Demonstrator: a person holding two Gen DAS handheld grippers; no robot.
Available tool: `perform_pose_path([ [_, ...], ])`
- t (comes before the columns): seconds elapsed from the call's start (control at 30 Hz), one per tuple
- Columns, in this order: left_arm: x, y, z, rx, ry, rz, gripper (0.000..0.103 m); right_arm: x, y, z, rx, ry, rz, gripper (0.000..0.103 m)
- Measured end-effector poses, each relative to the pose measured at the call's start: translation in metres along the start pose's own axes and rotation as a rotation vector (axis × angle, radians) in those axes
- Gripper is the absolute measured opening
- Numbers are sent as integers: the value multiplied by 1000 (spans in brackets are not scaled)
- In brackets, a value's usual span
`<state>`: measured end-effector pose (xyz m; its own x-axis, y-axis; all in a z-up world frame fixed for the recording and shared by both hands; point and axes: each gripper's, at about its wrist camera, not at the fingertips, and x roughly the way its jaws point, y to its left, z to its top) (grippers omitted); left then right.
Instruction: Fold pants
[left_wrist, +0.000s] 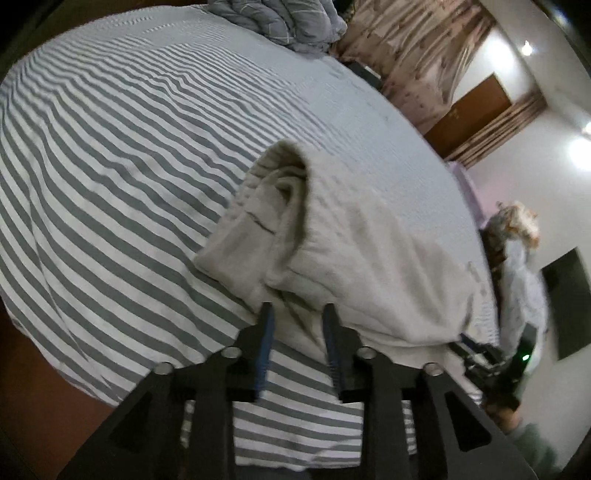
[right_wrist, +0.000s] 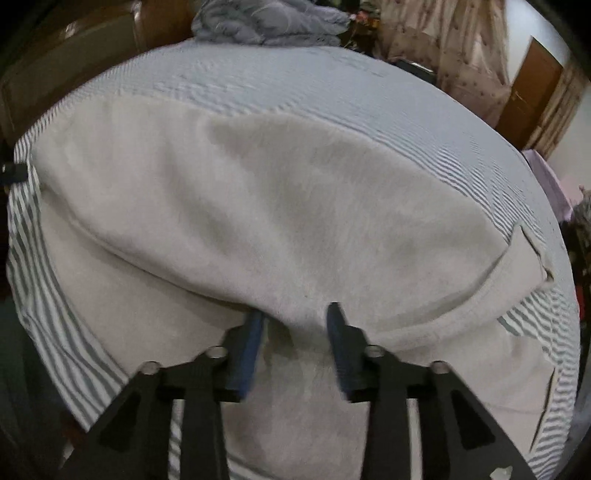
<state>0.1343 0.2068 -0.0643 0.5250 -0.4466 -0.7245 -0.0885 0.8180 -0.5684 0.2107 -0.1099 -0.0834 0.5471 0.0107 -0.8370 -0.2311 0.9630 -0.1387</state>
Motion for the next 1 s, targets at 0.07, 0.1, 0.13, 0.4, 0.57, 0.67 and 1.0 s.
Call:
perform_pose_path([
  [0.07, -2, 0, 0, -39, 4, -37, 39, -10, -2, -3, 38, -25, 17, 40],
  [0.1, -1, 0, -2, -61, 10, -61, 39, -15, -6, -5, 67, -33, 30, 41],
  [0.13, 2, 0, -4, -92, 22, -89, 39, -21, -9, -8, 105, -42, 52, 42],
  [0.4, 27, 4, 5, -288, 20, -202, 39, -36, -21, -29, 274, -65, 118, 43],
  [0.57, 37, 11, 12, -348, 14, -221, 39, -27, -30, -45, 385, -34, 163, 43],
  [0.67, 39, 19, 9, -386, 19, -228, 39, -15, -46, -49, 509, -13, 212, 43],
  [1.0, 45, 36, -1, -467, 24, -238, 39, 3, -62, -52, 650, 14, 232, 44],
])
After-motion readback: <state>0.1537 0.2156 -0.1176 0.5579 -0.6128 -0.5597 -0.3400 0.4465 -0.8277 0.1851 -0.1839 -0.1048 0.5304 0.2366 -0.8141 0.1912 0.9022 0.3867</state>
